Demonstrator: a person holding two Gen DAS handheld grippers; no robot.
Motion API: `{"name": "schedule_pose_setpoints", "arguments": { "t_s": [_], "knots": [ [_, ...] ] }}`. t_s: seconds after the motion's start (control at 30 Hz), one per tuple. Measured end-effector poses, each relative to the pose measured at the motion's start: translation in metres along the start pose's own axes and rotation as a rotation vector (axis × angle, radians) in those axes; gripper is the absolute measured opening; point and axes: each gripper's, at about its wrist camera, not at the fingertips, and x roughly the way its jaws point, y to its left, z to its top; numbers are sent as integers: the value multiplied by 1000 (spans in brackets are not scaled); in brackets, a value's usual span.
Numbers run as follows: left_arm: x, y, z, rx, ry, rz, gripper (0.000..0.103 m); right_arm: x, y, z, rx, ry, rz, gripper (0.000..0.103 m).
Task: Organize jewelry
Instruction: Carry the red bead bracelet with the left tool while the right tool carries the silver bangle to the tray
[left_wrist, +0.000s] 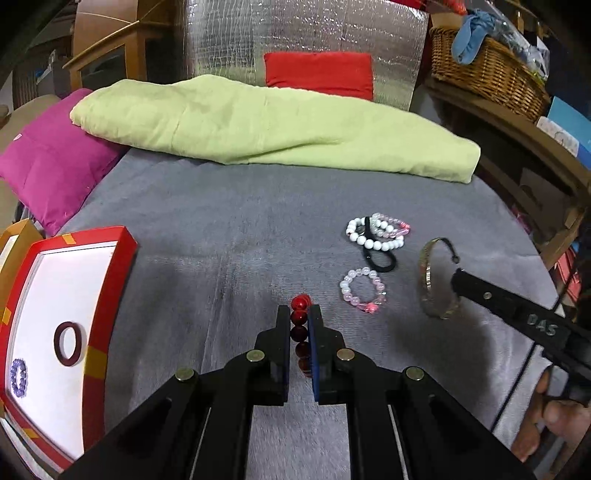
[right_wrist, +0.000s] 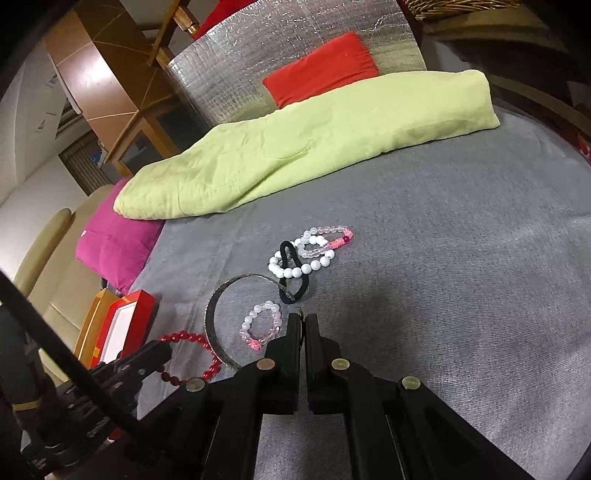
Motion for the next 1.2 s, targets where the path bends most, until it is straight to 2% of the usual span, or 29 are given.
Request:
{"name": "schedule_pose_setpoints", "arguments": {
  "t_s": [0.43,0.93,1.2],
  "knots": [
    [-25,5,0,-17,-46,-16,9,-2,8,-2,-27,-8,25,2],
    [-22,7,-5,-5,-28,53,9,-1,18,-5,-71,4,39,2],
    [-22,11,-7,-14,-25,65,9,0,20,-7,-84,7,35,2]
  ]
}}
